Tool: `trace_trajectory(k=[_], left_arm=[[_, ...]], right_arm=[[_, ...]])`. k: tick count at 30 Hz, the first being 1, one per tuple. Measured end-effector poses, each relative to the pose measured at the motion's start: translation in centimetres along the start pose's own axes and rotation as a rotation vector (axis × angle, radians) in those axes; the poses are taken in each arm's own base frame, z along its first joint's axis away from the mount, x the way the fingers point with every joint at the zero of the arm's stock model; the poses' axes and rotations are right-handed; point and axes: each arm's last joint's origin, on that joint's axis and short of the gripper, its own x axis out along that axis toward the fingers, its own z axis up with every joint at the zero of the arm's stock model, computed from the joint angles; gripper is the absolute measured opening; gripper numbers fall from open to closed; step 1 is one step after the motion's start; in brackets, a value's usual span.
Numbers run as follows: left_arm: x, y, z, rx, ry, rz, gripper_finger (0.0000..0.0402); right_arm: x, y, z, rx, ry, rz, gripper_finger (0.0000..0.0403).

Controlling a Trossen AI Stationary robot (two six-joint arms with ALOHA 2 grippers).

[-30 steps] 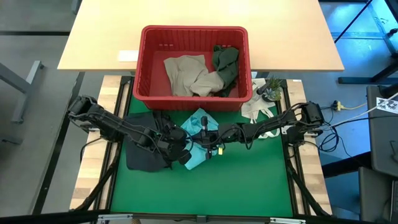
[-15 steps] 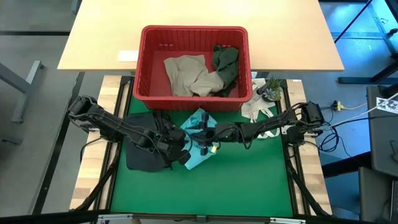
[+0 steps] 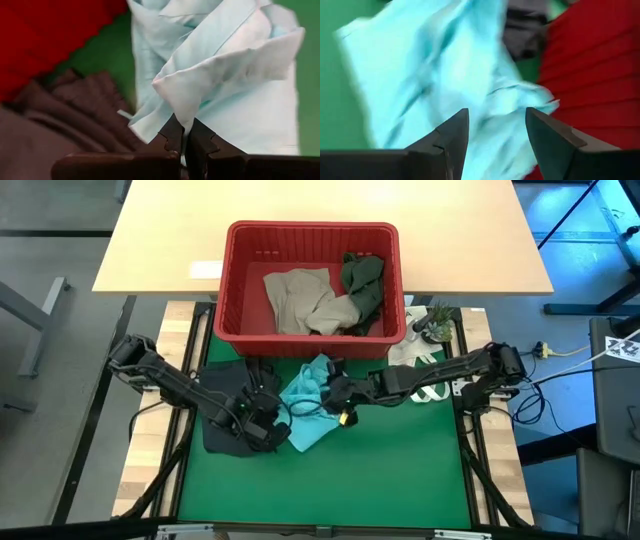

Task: Fold Laundry from Bin
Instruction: Fold the blue shorts from the red laundry bin

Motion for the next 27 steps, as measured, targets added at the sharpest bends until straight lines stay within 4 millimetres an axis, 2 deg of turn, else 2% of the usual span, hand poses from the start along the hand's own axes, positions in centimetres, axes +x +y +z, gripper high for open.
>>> trace_trajectory(k=[7, 11, 21, 23, 27], left_arm=[[-0.1, 0.6, -0.4, 0.002, 0.026, 0.058, 0.0], [-0.1, 0.6, -0.4, 0.001, 0.027, 0.058, 0.0], [-0.1, 0.6, -0.4, 0.0, 0.029, 0.056, 0.0], [-0.1, 0.6, -0.4, 0.0, 0.032, 0.055, 0.0], [-0.1, 0.6, -0.4, -0.001, 0.034, 0.053, 0.0]], right_arm=[[0.7, 0.0, -0.3, -0.041, 0.016, 0.037, 0.0193], [1.5, -0.1, -0.5, -0.041, -0.01, 0.116, 0.0193], [3.7, -1.8, -1.4, 0.006, 0.001, 0.082, 0.0193], [4.0, -1.8, -2.1, -0.015, 0.039, 0.123, 0.0193], [4.4, -1.5, -2.0, -0.041, 0.012, 0.171, 0.0192]])
